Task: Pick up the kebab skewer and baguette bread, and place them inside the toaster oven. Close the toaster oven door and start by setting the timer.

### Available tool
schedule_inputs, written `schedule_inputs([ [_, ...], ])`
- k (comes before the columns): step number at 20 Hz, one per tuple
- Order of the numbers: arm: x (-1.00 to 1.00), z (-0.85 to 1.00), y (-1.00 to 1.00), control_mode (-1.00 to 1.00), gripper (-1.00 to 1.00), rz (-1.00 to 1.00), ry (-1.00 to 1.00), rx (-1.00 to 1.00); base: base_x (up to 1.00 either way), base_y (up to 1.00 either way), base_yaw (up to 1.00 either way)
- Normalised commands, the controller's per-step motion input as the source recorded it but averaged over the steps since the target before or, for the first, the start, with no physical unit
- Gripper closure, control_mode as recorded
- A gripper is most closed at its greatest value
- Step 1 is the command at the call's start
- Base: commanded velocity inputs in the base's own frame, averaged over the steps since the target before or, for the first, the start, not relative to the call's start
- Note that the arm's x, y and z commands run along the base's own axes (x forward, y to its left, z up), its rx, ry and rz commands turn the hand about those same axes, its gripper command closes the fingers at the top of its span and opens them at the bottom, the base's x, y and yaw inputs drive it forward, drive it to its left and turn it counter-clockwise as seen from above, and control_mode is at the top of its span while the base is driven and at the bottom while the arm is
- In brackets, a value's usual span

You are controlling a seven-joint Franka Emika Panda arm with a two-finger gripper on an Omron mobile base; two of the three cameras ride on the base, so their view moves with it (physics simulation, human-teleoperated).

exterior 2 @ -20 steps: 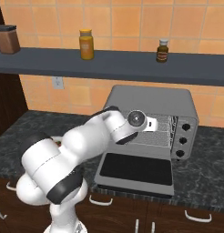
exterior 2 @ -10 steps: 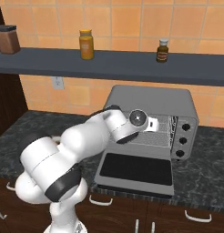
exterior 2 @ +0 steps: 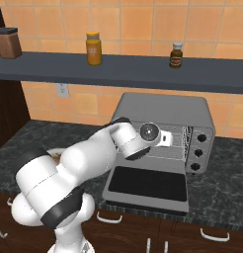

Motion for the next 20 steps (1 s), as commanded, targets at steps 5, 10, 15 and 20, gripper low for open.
schedule_inputs([
  [5, -0.46, -0.62, -0.01, -1.0, -1.0, 0.0, 0.08, 0.0, 0.0, 0.0, 0.0],
  [10, -0.48, -0.7, -0.04, -1.0, -1.0, 0.0, 0.1, 0.0, 0.0, 0.0, 0.0],
  [15, -0.6, -0.82, -0.07, -1.0, -1.0, 0.0, 0.07, 0.0, 0.0, 0.0, 0.0],
  [20, -0.7, -0.87, -0.05, -1.0, -1.0, 0.0, 0.04, 0.0, 0.0, 0.0, 0.0],
])
